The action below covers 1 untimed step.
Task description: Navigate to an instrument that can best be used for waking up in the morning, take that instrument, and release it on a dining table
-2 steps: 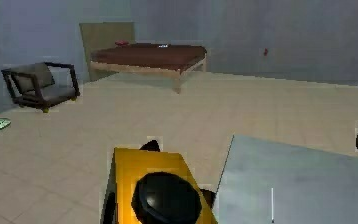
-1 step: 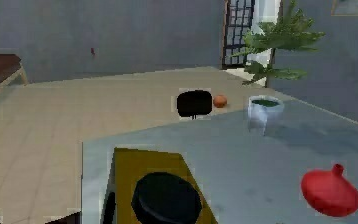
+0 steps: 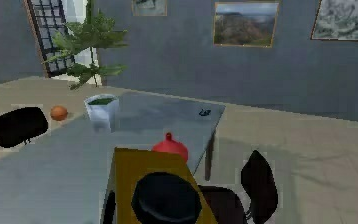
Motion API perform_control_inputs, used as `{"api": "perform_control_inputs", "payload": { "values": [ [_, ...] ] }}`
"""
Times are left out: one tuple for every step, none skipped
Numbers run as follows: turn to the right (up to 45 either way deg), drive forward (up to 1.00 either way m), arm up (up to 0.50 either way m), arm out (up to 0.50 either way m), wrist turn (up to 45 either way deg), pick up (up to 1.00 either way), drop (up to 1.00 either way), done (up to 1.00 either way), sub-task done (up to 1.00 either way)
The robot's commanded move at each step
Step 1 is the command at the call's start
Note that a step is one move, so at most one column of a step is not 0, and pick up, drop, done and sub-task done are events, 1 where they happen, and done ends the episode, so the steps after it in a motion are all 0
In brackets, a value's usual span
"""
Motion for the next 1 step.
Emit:
{"api": "perform_control_inputs", "payload": {
  "values": [
    [42.0,0.00,0.00,0.00,0.0,0.00,0.00,0.00,0.00]
  ]
}}
